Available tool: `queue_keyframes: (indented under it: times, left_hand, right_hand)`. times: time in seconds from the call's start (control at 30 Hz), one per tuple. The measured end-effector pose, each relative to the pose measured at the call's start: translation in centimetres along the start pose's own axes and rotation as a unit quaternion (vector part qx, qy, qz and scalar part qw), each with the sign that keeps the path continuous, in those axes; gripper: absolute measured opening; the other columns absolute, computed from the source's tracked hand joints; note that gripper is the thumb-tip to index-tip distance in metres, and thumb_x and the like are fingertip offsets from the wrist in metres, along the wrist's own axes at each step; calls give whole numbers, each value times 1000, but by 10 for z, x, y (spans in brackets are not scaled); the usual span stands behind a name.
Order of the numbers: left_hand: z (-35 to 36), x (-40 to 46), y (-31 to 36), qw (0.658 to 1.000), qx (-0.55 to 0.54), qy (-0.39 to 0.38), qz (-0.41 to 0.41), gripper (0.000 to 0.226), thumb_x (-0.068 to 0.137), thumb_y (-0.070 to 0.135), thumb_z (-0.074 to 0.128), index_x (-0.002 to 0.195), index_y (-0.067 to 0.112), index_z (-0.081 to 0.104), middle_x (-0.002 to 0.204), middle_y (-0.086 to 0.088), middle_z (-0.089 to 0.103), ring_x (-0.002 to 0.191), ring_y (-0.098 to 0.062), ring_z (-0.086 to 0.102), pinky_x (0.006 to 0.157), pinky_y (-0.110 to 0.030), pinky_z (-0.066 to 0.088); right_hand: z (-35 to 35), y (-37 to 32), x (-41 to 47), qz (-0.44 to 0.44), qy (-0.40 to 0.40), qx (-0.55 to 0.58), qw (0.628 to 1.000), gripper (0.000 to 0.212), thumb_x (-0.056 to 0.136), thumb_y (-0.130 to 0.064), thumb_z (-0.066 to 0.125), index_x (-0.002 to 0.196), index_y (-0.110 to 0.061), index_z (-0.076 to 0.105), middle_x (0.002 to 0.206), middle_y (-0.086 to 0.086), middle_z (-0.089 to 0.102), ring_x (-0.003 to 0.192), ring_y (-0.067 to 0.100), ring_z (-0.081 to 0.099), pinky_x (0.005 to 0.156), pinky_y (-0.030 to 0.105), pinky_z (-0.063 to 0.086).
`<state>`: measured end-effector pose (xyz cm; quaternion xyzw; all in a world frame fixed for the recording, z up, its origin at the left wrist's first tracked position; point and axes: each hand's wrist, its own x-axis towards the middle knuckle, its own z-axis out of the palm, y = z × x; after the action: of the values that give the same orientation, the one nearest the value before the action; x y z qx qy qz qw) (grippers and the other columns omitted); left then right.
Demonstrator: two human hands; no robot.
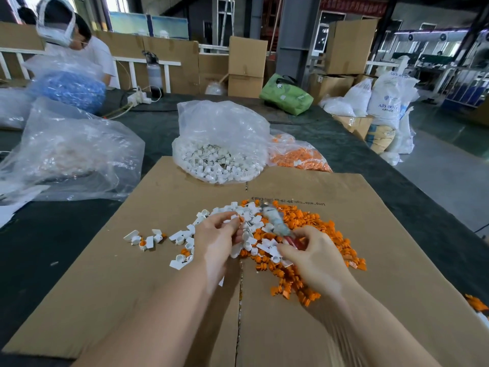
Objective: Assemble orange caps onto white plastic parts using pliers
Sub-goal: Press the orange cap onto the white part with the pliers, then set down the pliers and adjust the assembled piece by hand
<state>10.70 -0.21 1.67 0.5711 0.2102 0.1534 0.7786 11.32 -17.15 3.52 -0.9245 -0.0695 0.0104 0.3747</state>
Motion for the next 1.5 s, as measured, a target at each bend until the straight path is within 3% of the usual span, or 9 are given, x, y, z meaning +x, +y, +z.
queue_keyframes:
  times: [0.1, 0.23, 0.4, 0.57, 0.67, 0.83, 1.03, 1.3, 1.5]
  left_hand:
    - [-3, -7, -15, 998, 52, -38, 12, 21, 92, 2, 56, 93, 20, 68, 59, 3, 66, 53, -8, 59, 57, -18, 53]
    - [-1, -12, -25, 987, 130, -89, 21, 29, 93, 6, 54, 99, 28, 71, 67, 11, 70, 60, -5, 62, 73, -23, 55]
    - [-2, -14, -22, 973, 194, -111, 59, 29, 93, 4, 54, 98, 29, 70, 77, 3, 66, 58, 0, 61, 67, -18, 55]
    - [1, -15, -19, 973, 174, -144, 37, 24, 90, 0, 57, 85, 20, 71, 61, 3, 65, 56, -8, 62, 63, -21, 53]
    - [-3, -16, -16, 973, 166, -158, 19, 38, 83, -7, 59, 77, 27, 73, 67, 4, 66, 61, -9, 62, 64, -22, 54]
    - [-11, -23, -18, 940, 249, -214, 96, 55, 72, -6, 67, 98, 42, 65, 84, 17, 65, 71, 5, 59, 68, -15, 51]
    - [-11, -26, -21, 900, 367, -137, 191, 31, 77, 8, 68, 99, 30, 68, 77, 15, 65, 70, 2, 58, 65, -9, 41]
    - [-10, -29, -19, 849, 459, -107, 239, 36, 84, 7, 58, 114, 26, 64, 79, 12, 64, 60, 3, 50, 62, 1, 33]
    - [-8, -28, -19, 840, 473, -97, 247, 35, 87, 11, 55, 117, 25, 62, 97, 6, 71, 76, -4, 54, 69, -4, 33]
  right_hand:
    - [1, 21, 6, 8, 97, -143, 985, 42, 84, -47, 60, 114, -17, 55, 107, 2, 55, 107, 22, 47, 86, 31, 39]
    - [3, 39, 10, 8, 92, -259, 961, 57, 83, -61, 53, 120, -18, 52, 114, 2, 51, 109, 22, 43, 93, 32, 37]
    - [7, 34, 4, -25, 102, -374, 921, 64, 85, -68, 41, 134, -27, 43, 134, 2, 44, 126, 24, 36, 110, 44, 15]
    - [29, 5, -6, -306, 136, -137, 932, 30, 72, 1, 73, 98, -14, 72, 82, 2, 67, 77, 27, 63, 70, 41, 48]
    - [34, 1, -10, -313, 126, -81, 938, 12, 73, 2, 74, 81, -6, 71, 74, 6, 66, 72, 27, 63, 63, 36, 53]
    - [40, -3, -12, -284, 131, -39, 949, 3, 77, -3, 73, 79, -4, 72, 76, 7, 67, 76, 25, 63, 68, 33, 50]
    - [43, -9, -15, -283, 105, -41, 952, 3, 81, -7, 70, 82, -7, 73, 78, 5, 67, 79, 21, 62, 71, 31, 49]
    - [45, -14, -17, -311, 157, -61, 935, 8, 72, -2, 72, 69, -5, 65, 67, 5, 62, 65, 22, 59, 58, 29, 49]
    - [45, -17, -16, -316, 182, -73, 928, 8, 71, -7, 65, 65, -4, 61, 63, 5, 59, 62, 23, 57, 54, 31, 46]
